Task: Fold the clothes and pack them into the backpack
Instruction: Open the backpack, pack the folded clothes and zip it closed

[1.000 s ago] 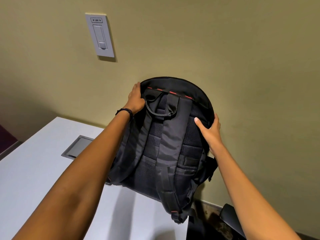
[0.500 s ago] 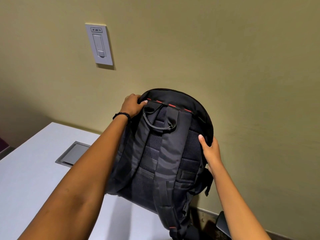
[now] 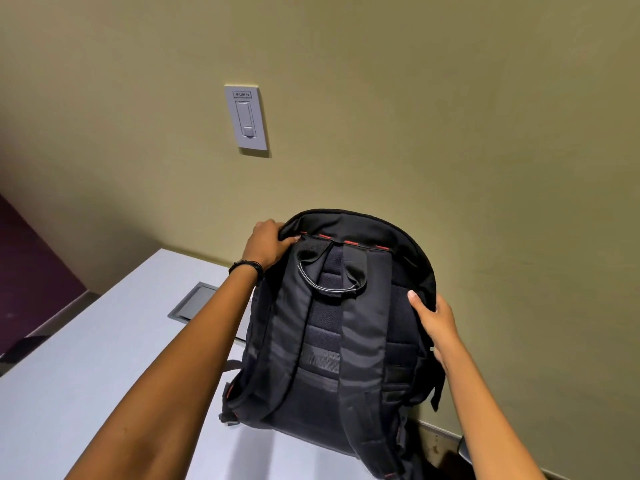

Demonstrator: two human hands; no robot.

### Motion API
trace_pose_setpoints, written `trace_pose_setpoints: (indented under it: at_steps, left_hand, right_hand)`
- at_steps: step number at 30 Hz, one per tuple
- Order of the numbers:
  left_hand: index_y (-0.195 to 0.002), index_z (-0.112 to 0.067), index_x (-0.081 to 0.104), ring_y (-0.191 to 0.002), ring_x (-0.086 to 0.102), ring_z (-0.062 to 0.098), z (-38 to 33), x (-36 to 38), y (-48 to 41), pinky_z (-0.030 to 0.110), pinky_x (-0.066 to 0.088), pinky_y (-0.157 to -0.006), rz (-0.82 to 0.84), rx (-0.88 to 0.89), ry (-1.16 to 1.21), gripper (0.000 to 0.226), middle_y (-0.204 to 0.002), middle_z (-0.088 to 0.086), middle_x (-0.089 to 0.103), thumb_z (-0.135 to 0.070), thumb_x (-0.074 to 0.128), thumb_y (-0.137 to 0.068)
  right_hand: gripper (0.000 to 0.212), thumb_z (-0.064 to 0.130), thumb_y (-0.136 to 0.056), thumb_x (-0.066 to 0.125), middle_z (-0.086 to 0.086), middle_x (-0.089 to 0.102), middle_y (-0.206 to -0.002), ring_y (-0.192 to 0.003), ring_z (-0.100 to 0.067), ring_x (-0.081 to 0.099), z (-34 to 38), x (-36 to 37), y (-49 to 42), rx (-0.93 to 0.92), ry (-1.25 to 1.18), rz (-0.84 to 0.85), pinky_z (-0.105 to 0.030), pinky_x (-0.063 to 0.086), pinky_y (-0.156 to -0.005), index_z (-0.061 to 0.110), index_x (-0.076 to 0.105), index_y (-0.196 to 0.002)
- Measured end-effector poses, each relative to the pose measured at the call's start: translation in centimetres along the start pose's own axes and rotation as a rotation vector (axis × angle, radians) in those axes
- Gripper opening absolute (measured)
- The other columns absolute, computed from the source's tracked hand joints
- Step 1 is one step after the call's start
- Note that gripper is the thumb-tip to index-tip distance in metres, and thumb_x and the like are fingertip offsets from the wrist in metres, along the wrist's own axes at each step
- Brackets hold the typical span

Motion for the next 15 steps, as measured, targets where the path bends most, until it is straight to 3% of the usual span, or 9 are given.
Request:
trace_pose_setpoints:
  at_steps: [2, 4, 6, 9, 15]
  left_hand:
    - [-0.108, -0.001, 0.064, -0.111, 0.043, 0.035, 0.1, -0.4, 1.5, 0.039, 0.039, -0.09, -0.06, -0.028, 0.005, 0.033, -0.112, 0.022, 0.051, -0.029, 0.06, -0.09]
    - [-0.113, -0.004, 0.064, -0.113, 0.046, 0.034, 0.2, -0.9, 3.0, 0.038, 0.039, -0.094, -0.076, -0.041, 0.082, 0.03, -0.116, 0.021, 0.052, -0.023, 0.059, -0.091]
    - [-0.116, -0.008, 0.063, -0.109, 0.056, 0.033, 0.4, -1.7, 4.3, 0.037, 0.044, -0.088, -0.066, -0.032, 0.152, 0.028, -0.115, 0.018, 0.062, -0.02, 0.058, -0.091]
    - [-0.119, -0.013, 0.062, -0.106, 0.06, 0.031, 0.6, -3.3, 5.8, 0.036, 0.045, -0.083, -0.032, -0.045, 0.125, 0.03, -0.115, 0.011, 0.067, -0.022, 0.058, -0.091]
    - [-0.111, -0.01, 0.065, -0.101, 0.061, 0.031, 1.1, -5.4, 9.9, 0.032, 0.043, -0.075, -0.005, -0.081, 0.121, 0.026, -0.107, 0.012, 0.069, -0.024, 0.061, -0.089]
  right_hand:
    - [0.033, 0.046, -0.082, 0.064, -0.01, 0.057, -0.121, -0.107, -0.025, 0.058, -0.3, -0.1, 0.7, -0.028, 0.042, -0.024, -0.04, 0.048, -0.094, 0.019, 0.063, -0.102]
    - [0.035, 0.041, -0.086, 0.061, -0.006, 0.056, -0.124, -0.112, -0.023, 0.056, 0.0, 0.2, 1.7, -0.029, 0.016, 0.005, -0.04, 0.046, -0.098, 0.019, 0.061, -0.113]
    - [0.04, 0.031, -0.094, 0.054, -0.003, 0.056, -0.124, -0.116, -0.023, 0.053, 0.9, 0.3, 2.9, -0.009, 0.017, 0.044, -0.034, 0.044, -0.095, 0.013, 0.051, -0.129]
    - [0.046, 0.032, -0.096, 0.048, -0.005, 0.053, -0.132, -0.122, -0.026, 0.05, 1.4, 0.4, 4.0, -0.01, 0.089, 0.107, -0.032, 0.042, -0.093, 0.012, 0.043, -0.138]
    - [0.046, 0.029, -0.094, 0.053, -0.012, 0.048, -0.134, -0.118, -0.028, 0.051, 1.2, 0.7, 6.8, 0.017, 0.008, 0.078, -0.038, 0.045, -0.095, 0.008, 0.038, -0.132]
Point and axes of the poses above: each hand's wrist, its own y-axis away from the middle knuckle, its own x-axis out of the palm, z = x × y, the point moved 2 cm from there along -y, towards the middle knuckle
